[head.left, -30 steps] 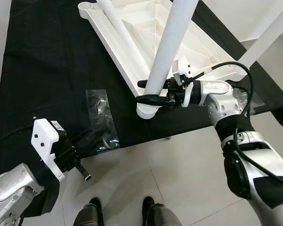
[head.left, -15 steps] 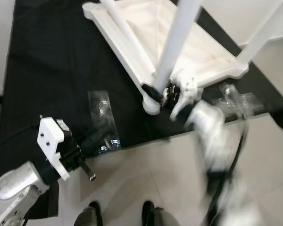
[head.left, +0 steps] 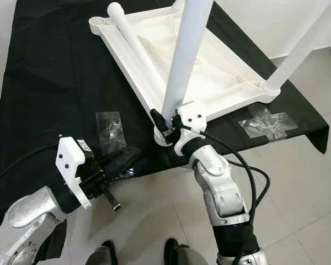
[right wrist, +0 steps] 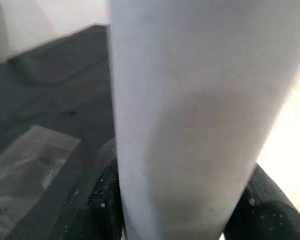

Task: Building children table

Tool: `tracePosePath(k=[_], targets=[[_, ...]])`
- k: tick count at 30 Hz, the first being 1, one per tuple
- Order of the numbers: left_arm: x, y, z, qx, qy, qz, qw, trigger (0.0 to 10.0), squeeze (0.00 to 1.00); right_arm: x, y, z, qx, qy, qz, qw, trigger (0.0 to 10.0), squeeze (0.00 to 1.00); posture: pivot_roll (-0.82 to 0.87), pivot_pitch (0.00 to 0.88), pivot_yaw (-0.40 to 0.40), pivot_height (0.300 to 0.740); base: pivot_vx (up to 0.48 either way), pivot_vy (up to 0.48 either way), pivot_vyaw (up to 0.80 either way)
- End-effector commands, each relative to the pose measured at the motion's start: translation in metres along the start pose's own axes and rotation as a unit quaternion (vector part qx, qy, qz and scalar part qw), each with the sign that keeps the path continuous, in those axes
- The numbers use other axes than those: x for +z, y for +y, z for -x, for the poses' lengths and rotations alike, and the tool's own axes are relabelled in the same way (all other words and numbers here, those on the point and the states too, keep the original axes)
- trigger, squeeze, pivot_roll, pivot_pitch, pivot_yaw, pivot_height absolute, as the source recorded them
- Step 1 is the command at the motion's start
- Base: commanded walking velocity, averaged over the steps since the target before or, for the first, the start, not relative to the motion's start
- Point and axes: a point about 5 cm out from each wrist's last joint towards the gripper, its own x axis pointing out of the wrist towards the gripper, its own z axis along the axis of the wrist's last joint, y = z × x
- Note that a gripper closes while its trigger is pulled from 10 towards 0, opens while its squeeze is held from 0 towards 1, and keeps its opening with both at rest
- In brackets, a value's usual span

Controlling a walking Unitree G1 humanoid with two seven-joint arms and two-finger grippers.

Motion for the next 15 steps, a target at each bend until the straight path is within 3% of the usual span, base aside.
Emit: tracePosePath(k=[1, 5, 6, 7, 8, 12, 13, 15], targets=[[0.000, -0.002, -0.001, -0.005, -0.004, 0.002, 1.000, 10.0, 0.00, -0.015, -0.006, -0.001, 0.009, 0.035, -0.034, 0.999, 10.0, 1.00, 0.05, 0.316, -0.114, 0.740, 0.000, 0.000, 0.00], [-0.001, -0.002, -0.003, -0.005, -0.006, 0.003, 1.000, 10.0, 0.00, 0.019, -0.013, -0.015, 0.132, -0.040, -0.032, 0.990, 10.0, 0.98, 0.06, 0.313, -0.117, 0.740, 0.000, 0.000, 0.00], [-0.001, -0.002, -0.003, -0.006, -0.006, 0.003, 1.000, 10.0, 0.00, 0.025, -0.015, -0.017, 0.167, -0.053, -0.021, 0.984, 10.0, 0.85, 0.06, 0.312, -0.118, 0.740, 0.000, 0.000, 0.00], [-0.001, -0.002, -0.003, -0.006, -0.006, 0.003, 1.000, 10.0, 0.00, 0.030, -0.018, -0.020, 0.208, -0.058, -0.018, 0.976, 10.0, 0.00, 0.06, 0.312, -0.120, 0.740, 0.000, 0.000, 0.00], [-0.001, -0.002, -0.003, -0.006, -0.006, 0.003, 1.000, 10.0, 0.00, 0.030, -0.018, -0.020, 0.208, -0.058, -0.018, 0.976, 10.0, 0.00, 0.06, 0.312, -0.120, 0.740, 0.000, 0.000, 0.00], [-0.001, -0.001, -0.003, -0.006, -0.007, 0.001, 1.000, 10.0, 0.00, 0.042, -0.031, -0.027, 0.331, -0.057, 0.042, 0.941, 10.0, 0.00, 0.08, 0.310, -0.119, 0.740, 0.000, 0.000, 0.00], [-0.001, -0.001, -0.003, -0.006, -0.007, 0.001, 1.000, 10.0, 0.00, 0.042, -0.031, -0.027, 0.331, -0.057, 0.042, 0.941, 10.0, 0.00, 0.08, 0.310, -0.119, 0.740, 0.000, 0.000, 0.00], [0.000, -0.001, -0.002, -0.006, -0.006, -0.001, 1.000, 10.0, 0.00, 0.046, -0.036, -0.029, 0.387, -0.049, 0.063, 0.918, 10.0, 0.00, 0.09, 0.311, -0.121, 0.740, 0.000, 0.000, 0.00]])
